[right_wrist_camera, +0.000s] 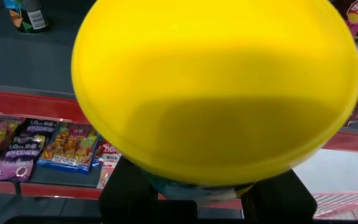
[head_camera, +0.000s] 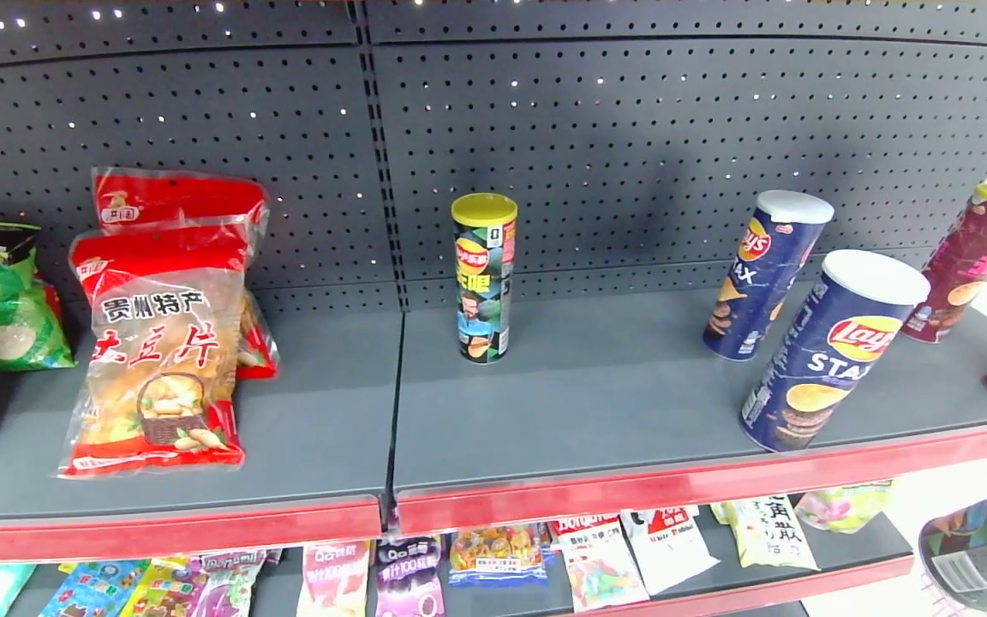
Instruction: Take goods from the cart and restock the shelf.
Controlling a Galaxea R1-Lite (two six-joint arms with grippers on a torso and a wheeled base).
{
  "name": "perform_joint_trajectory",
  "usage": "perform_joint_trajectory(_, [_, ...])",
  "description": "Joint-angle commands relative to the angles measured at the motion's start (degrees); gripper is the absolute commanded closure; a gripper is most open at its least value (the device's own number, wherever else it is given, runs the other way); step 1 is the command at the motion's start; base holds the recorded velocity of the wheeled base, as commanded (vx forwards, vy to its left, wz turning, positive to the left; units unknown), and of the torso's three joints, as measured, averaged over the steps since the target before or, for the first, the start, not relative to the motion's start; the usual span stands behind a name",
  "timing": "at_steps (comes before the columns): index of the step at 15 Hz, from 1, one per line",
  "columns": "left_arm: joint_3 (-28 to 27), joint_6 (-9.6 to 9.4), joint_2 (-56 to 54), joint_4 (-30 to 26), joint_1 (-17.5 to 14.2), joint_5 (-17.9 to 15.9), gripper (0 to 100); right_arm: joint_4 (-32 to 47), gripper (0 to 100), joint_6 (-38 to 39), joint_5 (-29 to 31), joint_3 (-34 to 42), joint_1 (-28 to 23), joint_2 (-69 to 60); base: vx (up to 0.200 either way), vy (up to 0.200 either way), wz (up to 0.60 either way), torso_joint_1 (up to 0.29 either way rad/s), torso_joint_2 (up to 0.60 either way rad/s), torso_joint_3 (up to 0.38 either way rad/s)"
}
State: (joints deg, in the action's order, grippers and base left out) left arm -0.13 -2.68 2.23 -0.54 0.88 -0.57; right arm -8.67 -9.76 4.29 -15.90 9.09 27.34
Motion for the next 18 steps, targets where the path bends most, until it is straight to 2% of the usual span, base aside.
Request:
perform_joint_trajectory(1, [-0.1,-1.71,2.3,0.1,0.2,-0.6,0,0.0,100,-0.2,0.8,0.2,-0.4,-1.4,0.000,0.000,0.00,0.000,0.00,0.000])
perform_joint_trajectory(2, [-0.1,-1.89,2.3,0.1,0.2,-0.7,0,0.0,100,-0.2,0.8,0.3,-0.4,-1.5,0.000,0.000,0.00,0.000,0.00,0.000])
perform_joint_trajectory(3, [-0.1,-2.86,2.0,0.2,0.2,-1.1,0,0.0,100,-1.0,0.4,2.5,-0.1,-4.5,0.000,0.000,0.00,0.000,0.00,0.000])
perform_joint_trajectory(6, [-0.6,-2.86,0.9,0.4,0.5,-2.0,0,0.1,100,-2.4,0.4,2.4,-0.3,-7.7,0.000,0.000,0.00,0.000,0.00,0.000])
perform_joint_trajectory(7, [-16.1,1.89,13.9,0.0,1.1,-6.5,0,0.1,100,-2.4,0.6,2.3,-0.5,-7.7,0.000,0.000,0.00,0.000,0.00,0.000])
perform_joint_trajectory(8, [-29.0,8.92,29.3,0.5,1.0,-6.7,0,0.4,100,-2.4,0.7,2.5,-0.5,-7.8,0.000,0.000,0.00,0.000,0.00,0.000])
perform_joint_trajectory(9, [-35.6,8.13,37.2,1.0,1.5,-8.0,0,1.1,100,-2.4,0.7,2.8,-0.6,-8.1,0.000,0.000,0.00,0.000,0.00,0.000])
perform_joint_trajectory(11, [-36.9,-3.29,50.5,3.6,3.0,-9.2,0,3.3,100,-2.5,0.8,2.9,-0.6,-8.5,0.000,0.000,0.00,0.000,0.00,0.000])
perform_joint_trajectory(12, [-37.3,-6.81,57.7,7.4,3.0,-9.5,0,3.8,100,-2.7,0.9,3.0,-0.7,-8.8,0.000,0.000,0.00,0.000,0.00,0.000])
perform_joint_trajectory(13, [-38.3,-6.99,64.4,13.8,3.0,-10.6,0,3.8,100,-3.2,1.0,2.9,-0.9,-8.5,0.000,0.000,0.00,0.000,0.00,0.000])
perform_joint_trajectory(14, [-38.3,-7.16,70.2,20.0,3.3,-13.1,0,3.8,100,-3.5,1.2,2.8,-1.0,-8.5,0.000,0.000,0.00,0.000,0.00,0.000])
perform_joint_trajectory(15, [-38.5,-7.43,75.2,25.1,3.7,-17.1,0,3.8,100,-3.5,1.2,2.6,-1.0,-8.4,0.000,0.000,0.00,0.000,0.00,0.000])
perform_joint_trajectory(16, [-40.9,-7.43,83.1,29.1,5.8,-24.3,0,3.8,100,-3.5,1.2,2.5,-1.4,-8.2,0.000,0.000,0.00,0.000,0.00,0.000])
perform_joint_trajectory(18, [-47.2,-5.05,88.2,25.5,10.5,-28.3,0,3.8,100,-3.5,1.2,2.9,-2.9,-8.4,0.000,0.000,0.00,0.000,0.00,0.000])
